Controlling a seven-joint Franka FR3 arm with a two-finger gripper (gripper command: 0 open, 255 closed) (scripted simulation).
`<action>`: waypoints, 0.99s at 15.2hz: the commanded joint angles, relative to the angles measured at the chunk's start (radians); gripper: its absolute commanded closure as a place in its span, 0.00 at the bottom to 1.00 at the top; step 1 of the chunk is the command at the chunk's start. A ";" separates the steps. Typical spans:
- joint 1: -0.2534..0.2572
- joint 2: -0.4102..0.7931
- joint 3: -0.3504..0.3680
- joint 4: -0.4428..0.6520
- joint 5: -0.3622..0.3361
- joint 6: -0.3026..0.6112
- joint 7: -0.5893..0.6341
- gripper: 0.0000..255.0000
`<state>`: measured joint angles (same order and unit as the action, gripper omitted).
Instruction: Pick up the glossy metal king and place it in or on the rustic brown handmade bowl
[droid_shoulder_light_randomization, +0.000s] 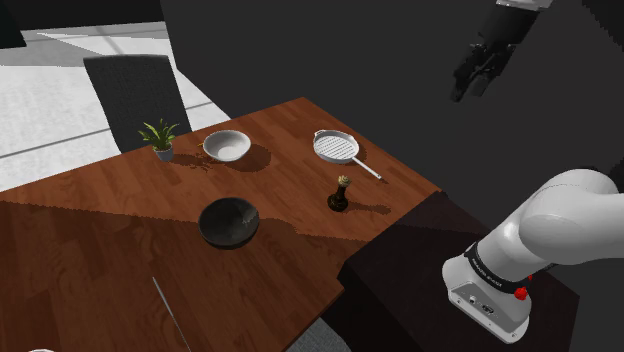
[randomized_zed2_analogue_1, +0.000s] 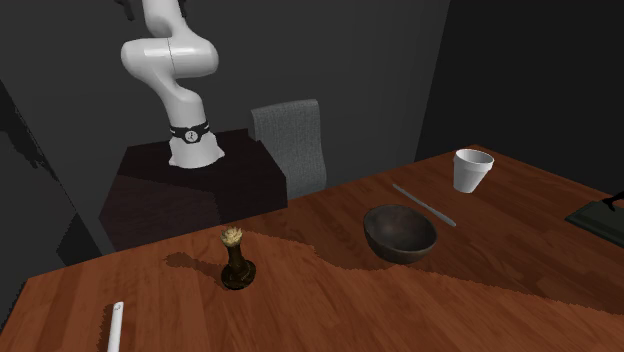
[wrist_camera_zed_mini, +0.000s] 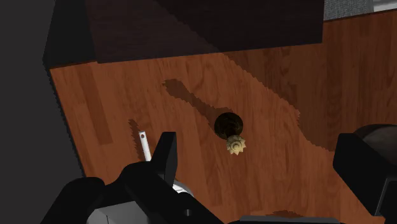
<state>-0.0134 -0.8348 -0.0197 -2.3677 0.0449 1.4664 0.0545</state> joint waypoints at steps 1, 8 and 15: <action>0.000 0.000 0.000 0.000 0.000 0.000 0.000 0.00; 0.006 0.033 -0.062 -0.214 0.029 0.283 -0.076 0.00; 0.035 0.176 -0.128 -0.355 0.086 0.598 -0.179 0.00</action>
<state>0.0156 -0.6806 -0.1378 -2.7031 0.1197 2.0151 -0.1079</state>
